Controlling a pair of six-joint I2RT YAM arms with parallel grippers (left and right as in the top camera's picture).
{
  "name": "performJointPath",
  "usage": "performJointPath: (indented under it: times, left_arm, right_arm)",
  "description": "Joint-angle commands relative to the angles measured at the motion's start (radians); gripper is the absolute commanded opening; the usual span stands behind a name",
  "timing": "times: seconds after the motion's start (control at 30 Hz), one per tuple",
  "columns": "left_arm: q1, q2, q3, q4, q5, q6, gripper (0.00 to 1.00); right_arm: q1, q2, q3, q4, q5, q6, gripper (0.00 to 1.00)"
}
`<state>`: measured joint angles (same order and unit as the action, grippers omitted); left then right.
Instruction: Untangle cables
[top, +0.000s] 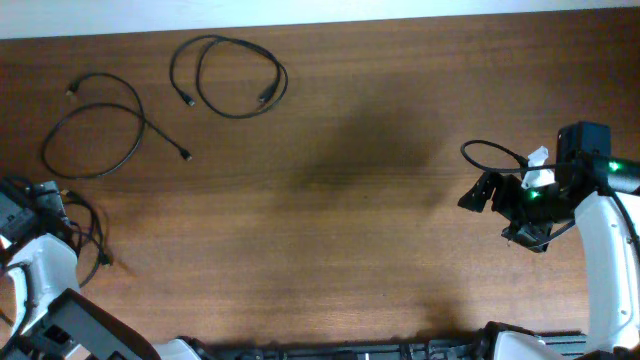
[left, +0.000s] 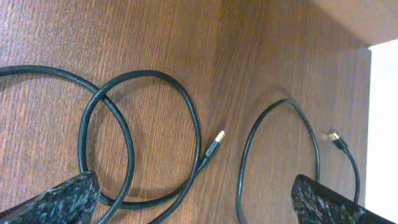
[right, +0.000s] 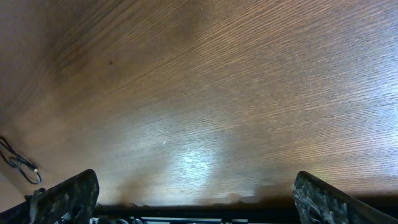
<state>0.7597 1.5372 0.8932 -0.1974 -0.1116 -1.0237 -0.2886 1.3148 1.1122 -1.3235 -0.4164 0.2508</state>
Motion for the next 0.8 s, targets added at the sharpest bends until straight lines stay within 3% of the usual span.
performJointPath:
  times: [0.0,0.03,0.17,0.3,0.63,0.77]
  left_arm:
    - [0.003,-0.069,-0.008,-0.003,0.071,0.058,0.99]
    - [0.003,-0.106,-0.008,0.012,0.153,0.087,0.99]
    - [-0.003,-0.235,-0.008,0.163,0.524,0.445,0.99]
    - [-0.076,-0.431,-0.008,0.122,0.631,0.610,0.99]
    - [-0.473,-0.662,-0.008,0.077,0.467,0.721,0.99]
    - [-0.653,-0.692,-0.008,0.027,0.243,0.826,0.99]
  right_arm:
    - [-0.005,0.001,-0.003,0.000,0.008,-0.007,0.99]
    - [-0.005,0.001,-0.003,-0.002,0.008,-0.007,0.99]
    - [-0.004,0.000,-0.003,-0.010,0.008,-0.008,0.99]
    - [-0.004,-0.015,-0.003,-0.008,0.008,-0.012,0.99]
    - [-0.004,-0.166,-0.003,-0.020,0.008,-0.038,0.99]
    - [-0.005,-0.257,-0.003,-0.036,0.009,-0.072,0.99]
